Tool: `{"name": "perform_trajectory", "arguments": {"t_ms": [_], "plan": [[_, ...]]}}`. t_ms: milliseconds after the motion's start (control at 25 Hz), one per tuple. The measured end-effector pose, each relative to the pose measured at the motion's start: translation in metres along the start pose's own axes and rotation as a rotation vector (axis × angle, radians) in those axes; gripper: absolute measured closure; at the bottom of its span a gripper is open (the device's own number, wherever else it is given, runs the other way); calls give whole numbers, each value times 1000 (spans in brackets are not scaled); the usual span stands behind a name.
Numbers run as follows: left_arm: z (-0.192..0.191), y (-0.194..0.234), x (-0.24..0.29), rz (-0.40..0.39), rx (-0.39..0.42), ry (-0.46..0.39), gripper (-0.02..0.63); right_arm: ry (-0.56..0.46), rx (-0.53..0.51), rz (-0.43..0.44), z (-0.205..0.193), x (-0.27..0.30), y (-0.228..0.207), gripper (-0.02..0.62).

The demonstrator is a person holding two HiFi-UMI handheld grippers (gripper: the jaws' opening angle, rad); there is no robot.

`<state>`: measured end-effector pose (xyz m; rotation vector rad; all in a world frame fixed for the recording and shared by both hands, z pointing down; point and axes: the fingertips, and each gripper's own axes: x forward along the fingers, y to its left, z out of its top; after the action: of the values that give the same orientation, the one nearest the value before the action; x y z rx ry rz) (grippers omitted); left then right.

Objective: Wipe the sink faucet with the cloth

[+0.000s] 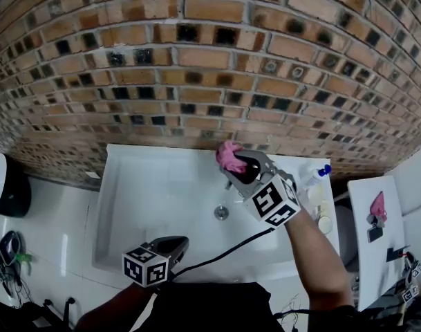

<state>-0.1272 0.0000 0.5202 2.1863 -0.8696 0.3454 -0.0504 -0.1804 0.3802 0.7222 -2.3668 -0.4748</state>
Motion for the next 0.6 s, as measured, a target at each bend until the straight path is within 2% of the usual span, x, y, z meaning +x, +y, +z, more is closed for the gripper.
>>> {"name": "perform_trajectory", "arguments": {"t_ms": [120, 240, 440, 600], "plan": [[-5, 9, -17, -8, 24, 14, 600, -7, -28, -144, -3, -4, 13, 451], [-11, 14, -28, -26, 42, 27, 600, -7, -33, -251, -6, -8, 25, 451], [-20, 16, -39, -57, 42, 31, 600, 16, -10, -369, -12, -10, 37, 446], [-25, 19, -47, -67, 34, 36, 600, 37, 31, -416, -15, -12, 43, 446]]}}
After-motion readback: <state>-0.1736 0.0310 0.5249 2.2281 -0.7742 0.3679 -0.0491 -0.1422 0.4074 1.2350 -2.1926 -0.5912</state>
